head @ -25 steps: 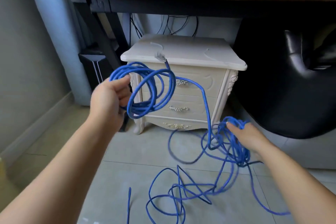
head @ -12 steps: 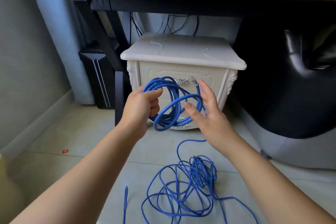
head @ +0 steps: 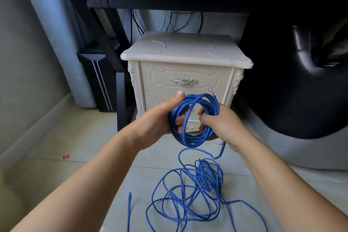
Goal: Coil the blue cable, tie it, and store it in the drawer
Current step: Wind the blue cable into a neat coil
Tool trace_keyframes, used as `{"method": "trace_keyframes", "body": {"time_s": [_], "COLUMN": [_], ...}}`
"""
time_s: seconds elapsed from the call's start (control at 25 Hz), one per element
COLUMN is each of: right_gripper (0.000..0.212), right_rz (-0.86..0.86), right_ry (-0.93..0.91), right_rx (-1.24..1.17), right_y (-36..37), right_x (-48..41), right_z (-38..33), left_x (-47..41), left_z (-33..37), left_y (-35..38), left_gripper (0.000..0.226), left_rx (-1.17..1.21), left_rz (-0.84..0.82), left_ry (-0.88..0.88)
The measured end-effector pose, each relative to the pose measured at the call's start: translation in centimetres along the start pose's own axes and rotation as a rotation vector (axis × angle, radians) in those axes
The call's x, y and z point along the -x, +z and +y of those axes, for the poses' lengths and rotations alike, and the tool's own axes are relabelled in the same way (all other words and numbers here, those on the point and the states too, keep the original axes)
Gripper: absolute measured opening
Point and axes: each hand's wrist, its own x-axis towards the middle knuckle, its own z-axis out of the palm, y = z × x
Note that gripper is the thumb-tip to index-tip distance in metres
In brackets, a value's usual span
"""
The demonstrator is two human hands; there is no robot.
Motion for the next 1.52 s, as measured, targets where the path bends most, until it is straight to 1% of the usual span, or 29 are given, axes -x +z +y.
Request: {"method": "trace_keyframes", "body": {"time_s": [0.04,0.12,0.16,0.24,0.28,0.32,0.4,0.44,0.48,0.56,0.6,0.64,0.68,0.72,0.76,0.8,0.88,0.92,0.96,1.0,1.08,1.12,1.16,1.2,1.28,1.36,1.4,1.44,1.52], "right_gripper": [0.012,0.012,0.013,0.012,0.012,0.012,0.018,0.022,0.025,0.024,0.023,0.023,0.024,0.025,0.024,0.024,0.025,0.026,0.029,0.03,0.031,0.032,0.034,0.038,0.041,0.031,0.028,0.028,0.036], "right_rz": [0.047,0.087,0.085,0.043,-0.006,-0.063,-0.167,-0.185,-0.166,-0.061,-0.005,0.039,0.065,0.075,0.076,0.07,0.06,0.06,0.057,0.059,0.077,0.095,0.11,0.113,0.103,0.054,0.034,0.029,0.03], "right_ry": [-0.016,-0.045,-0.052,-0.049,-0.039,-0.024,0.027,0.042,0.044,0.023,0.006,-0.018,-0.045,-0.069,-0.087,-0.101,-0.162,-0.214,-0.269,-0.326,-0.409,-0.418,-0.401,-0.359,-0.25,-0.168,-0.147,-0.134,-0.093], "right_rx": [0.056,0.197,0.233,0.221,0.193,0.147,-0.03,-0.122,-0.172,-0.122,-0.048,0.042,0.144,0.251,0.358,0.47,0.693,0.773,0.823,0.846,0.801,0.739,0.651,0.545,0.334,0.178,0.128,0.091,-0.011], "right_y": [-0.1,-0.1,0.0,0.0,-0.1,-0.3,-0.3,-0.3,-0.1,0.3,0.4,0.5,0.5,0.6,0.7,0.9,1.5,1.8,2.2,2.6,3.0,3.0,2.8,2.5,1.9,1.8,2.1,2.5,3.2], "right_x": [-0.1,-0.1,0.0,0.1,0.2,0.4,0.8,0.9,0.9,0.8,0.6,0.5,0.4,0.3,0.3,0.4,0.9,1.1,1.3,1.4,1.6,1.6,1.5,1.3,1.2,1.4,1.6,1.8,1.9], "right_z": [0.0,0.2,0.3,0.4,0.1,-0.2,-0.6,-0.7,-0.7,-0.3,0.0,0.2,0.4,0.6,0.7,0.6,0.2,0.0,-0.2,-0.3,-0.2,-0.2,-0.2,-0.2,0.0,0.5,0.6,0.7,0.8], "left_x": [0.1,0.1,-0.1,-0.3,-0.3,-0.5,-0.9,-1.1,-1.2,-1.0,-0.8,-0.7,-0.6,-0.6,-0.7,-0.7,-1.3,-1.5,-1.6,-1.7,-1.8,-1.8,-1.8,-1.8,-1.9,-1.9,-1.9,-1.9,-1.9], "left_z": [0.0,-0.3,-0.6,-1.2,-1.4,-1.5,-1.7,-1.7,-1.7,-1.6,-1.5,-1.4,-1.5,-1.7,-2.0,-2.3,-3.0,-3.1,-3.0,-2.8,-2.8,-2.7,-2.7,-2.5,-2.3,-2.3,-2.2,-2.1,-2.1], "left_y": [0.1,0.2,0.1,-0.1,-0.1,0.0,0.4,0.6,0.8,0.8,0.6,0.4,0.2,0.0,0.1,0.3,0.9,1.3,1.6,1.9,2.2,2.2,2.1,1.9,1.4,0.8,0.8,0.9,1.2], "left_gripper": [0.045,0.032,0.026,0.009,0.008,0.011,0.015,0.015,0.015,0.018,0.021,0.025,0.036,0.054,0.073,0.085,0.09,0.088,0.086,0.083,0.073,0.063,0.05,0.038,0.017,0.012,0.011,0.011,0.013], "left_rx": [-0.077,-0.148,-0.146,-0.141,-0.13,-0.1,-0.026,0.005,0.028,-0.031,-0.139,-0.297,-0.482,-0.676,-0.849,-1.014,-1.297,-1.38,-1.41,-1.395,-1.374,-1.369,-1.314,-1.188,-0.824,-0.481,-0.372,-0.286,-0.126], "left_rz": [-0.011,0.071,0.13,0.215,0.238,0.263,0.328,0.351,0.357,0.325,0.31,0.31,0.326,0.355,0.379,0.398,0.365,0.333,0.311,0.325,0.389,0.424,0.462,0.516,0.616,0.698,0.723,0.746,0.8], "left_ry": [-0.004,-0.029,-0.032,-0.008,0.027,0.064,0.124,0.137,0.134,0.079,0.038,0.004,-0.009,0.016,0.096,0.221,0.487,0.518,0.466,0.371,0.164,0.125,0.121,0.127,0.102,0.066,0.051,0.041,0.035]}}
